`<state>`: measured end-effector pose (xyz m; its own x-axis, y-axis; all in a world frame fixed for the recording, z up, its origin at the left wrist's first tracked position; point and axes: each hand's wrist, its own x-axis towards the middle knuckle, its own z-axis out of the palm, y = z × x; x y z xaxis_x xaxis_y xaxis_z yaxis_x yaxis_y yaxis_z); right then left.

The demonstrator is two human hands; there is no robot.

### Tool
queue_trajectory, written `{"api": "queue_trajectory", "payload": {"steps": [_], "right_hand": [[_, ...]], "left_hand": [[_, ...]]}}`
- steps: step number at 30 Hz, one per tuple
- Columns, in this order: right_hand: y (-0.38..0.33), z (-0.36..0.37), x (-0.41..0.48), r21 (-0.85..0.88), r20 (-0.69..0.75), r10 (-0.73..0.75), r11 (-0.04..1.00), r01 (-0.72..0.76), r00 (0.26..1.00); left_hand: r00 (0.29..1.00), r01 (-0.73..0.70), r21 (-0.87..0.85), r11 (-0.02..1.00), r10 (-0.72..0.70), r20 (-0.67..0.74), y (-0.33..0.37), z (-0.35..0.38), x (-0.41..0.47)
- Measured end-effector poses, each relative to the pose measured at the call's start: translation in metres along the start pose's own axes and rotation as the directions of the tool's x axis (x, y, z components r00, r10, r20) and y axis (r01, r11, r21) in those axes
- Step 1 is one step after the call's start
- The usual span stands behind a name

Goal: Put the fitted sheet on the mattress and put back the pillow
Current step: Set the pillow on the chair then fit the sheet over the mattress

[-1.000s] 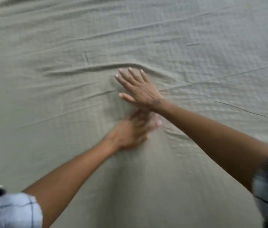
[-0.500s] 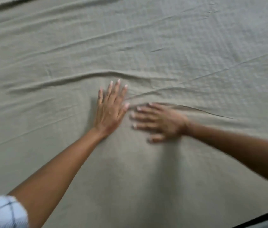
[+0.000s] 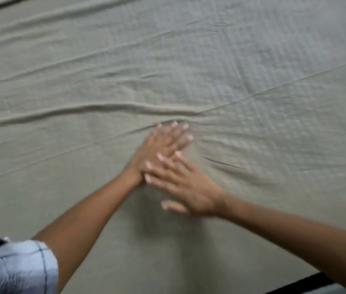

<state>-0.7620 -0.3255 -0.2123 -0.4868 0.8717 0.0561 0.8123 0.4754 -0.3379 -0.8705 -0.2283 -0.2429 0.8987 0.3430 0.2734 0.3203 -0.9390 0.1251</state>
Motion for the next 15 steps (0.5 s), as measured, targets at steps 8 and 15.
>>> {"api": "queue_trajectory", "payload": {"steps": [8, 15], "right_hand": [[0.045, 0.002, -0.095, 0.042, 0.257, -0.274, 0.961, 0.272, 0.927], [0.196, -0.034, 0.042, -0.273, 0.231, 0.191, 0.954, -0.124, 0.954]], "left_hand": [[0.814, 0.446, 0.046, 0.894, -0.426, 0.394, -0.055, 0.006, 0.070], [0.945, 0.323, -0.113, 0.940, -0.313, 0.095, -0.012, 0.009, 0.047]]}}
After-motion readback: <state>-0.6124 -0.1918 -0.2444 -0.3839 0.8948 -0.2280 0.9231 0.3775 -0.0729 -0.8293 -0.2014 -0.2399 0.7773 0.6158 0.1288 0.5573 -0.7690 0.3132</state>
